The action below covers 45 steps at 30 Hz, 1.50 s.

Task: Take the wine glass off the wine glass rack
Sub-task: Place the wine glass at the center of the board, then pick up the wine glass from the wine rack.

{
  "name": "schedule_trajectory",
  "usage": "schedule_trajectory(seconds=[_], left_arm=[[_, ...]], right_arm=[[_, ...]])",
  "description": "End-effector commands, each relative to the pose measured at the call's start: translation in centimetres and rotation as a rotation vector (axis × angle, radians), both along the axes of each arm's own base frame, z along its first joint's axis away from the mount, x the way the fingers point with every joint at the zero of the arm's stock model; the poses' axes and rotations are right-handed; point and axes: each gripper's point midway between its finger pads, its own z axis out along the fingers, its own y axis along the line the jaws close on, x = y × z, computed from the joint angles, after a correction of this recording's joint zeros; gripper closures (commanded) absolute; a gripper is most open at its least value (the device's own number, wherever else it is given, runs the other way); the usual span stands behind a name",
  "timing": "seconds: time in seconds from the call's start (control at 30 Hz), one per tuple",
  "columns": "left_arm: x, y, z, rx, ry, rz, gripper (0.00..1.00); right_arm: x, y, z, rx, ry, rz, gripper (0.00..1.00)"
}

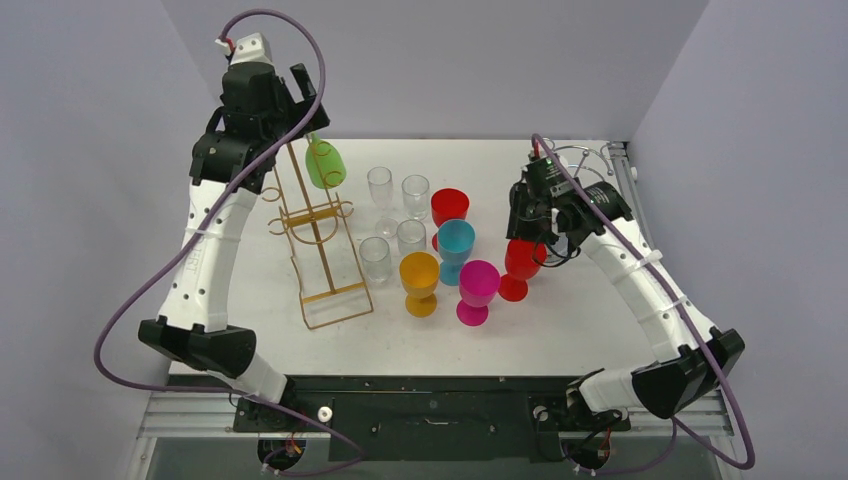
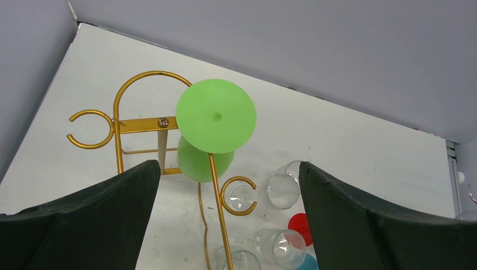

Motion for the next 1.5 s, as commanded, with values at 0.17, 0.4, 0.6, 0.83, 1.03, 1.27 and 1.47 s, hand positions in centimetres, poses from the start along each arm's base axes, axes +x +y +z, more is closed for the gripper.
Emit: schedule_trajectory(seconds=[0.17, 0.4, 0.6, 0.83, 1.03, 1.27, 1.47], left_arm=[[2.1, 1.6, 1.1, 0.081, -0.015, 0.073, 0.20], [4.7, 2.2, -0.2, 0.077, 0.024, 0.092, 0.25], [5.9, 2.7, -1.2, 0.048, 0.059, 0.100, 0.29], [6.7, 4.2, -2.6, -0.054, 0.095, 0.077, 0.38], [6.7, 4.7, -2.9, -0.152, 0.089, 0.019, 0.40], [6.8, 5.6, -3.3, -0.268, 0.080, -0.045, 0.47], [6.8, 5.3, -3.0, -0.323, 0.062, -0.098, 0.50]], right_arm=[[0.8, 1.6, 9.8, 0.198, -0.256, -0.004, 0.62], [2.5, 5.6, 14.8, 0.372, -0.368, 0.069, 0.60], [3.8, 7.7, 17.1, 0.463, -0.427, 0.100, 0.59], [4.7, 9.5, 17.1, 0.500, -0.424, 0.134, 0.58], [4.9, 10.4, 16.4, 0.505, -0.411, 0.152, 0.58], [4.8, 10.9, 16.1, 0.507, -0.404, 0.164, 0.58], [4.8, 11.2, 16.0, 0.509, -0.403, 0.166, 0.58]])
